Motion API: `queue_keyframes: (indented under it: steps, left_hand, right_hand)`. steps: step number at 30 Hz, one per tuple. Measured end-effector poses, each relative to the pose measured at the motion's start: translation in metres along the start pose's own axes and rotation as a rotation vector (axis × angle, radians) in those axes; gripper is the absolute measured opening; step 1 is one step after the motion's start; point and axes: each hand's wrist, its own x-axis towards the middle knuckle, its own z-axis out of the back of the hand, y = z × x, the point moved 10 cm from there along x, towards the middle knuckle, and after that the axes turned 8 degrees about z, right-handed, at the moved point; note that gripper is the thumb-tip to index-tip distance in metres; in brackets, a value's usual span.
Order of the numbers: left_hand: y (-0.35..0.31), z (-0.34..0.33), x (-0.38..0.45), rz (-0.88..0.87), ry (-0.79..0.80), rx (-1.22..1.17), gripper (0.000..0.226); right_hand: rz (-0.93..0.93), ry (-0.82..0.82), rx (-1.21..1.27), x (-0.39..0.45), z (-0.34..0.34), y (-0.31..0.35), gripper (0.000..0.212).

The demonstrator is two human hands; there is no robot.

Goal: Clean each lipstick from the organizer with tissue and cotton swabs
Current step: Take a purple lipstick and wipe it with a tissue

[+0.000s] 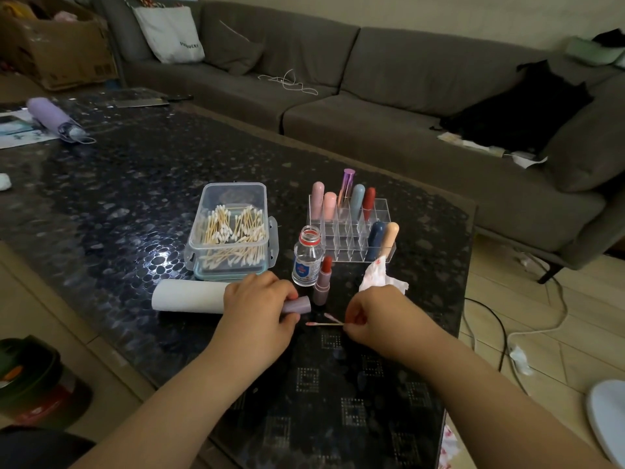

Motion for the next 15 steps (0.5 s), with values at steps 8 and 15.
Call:
queue_keyframes:
  steps: [8, 15]
  left_hand:
    - [0.004, -0.005, 0.003, 0.009, 0.022, 0.07, 0.024]
    - [0.001, -0.018, 0.002, 0.045, 0.039, 0.091, 0.026]
  right_hand:
    - [-0.15, -0.123, 0.771, -0.022, 0.028, -0.017, 0.001]
    - [-0.164, -0.2, 1.071, -0.024, 0.031, -0.01, 0.004]
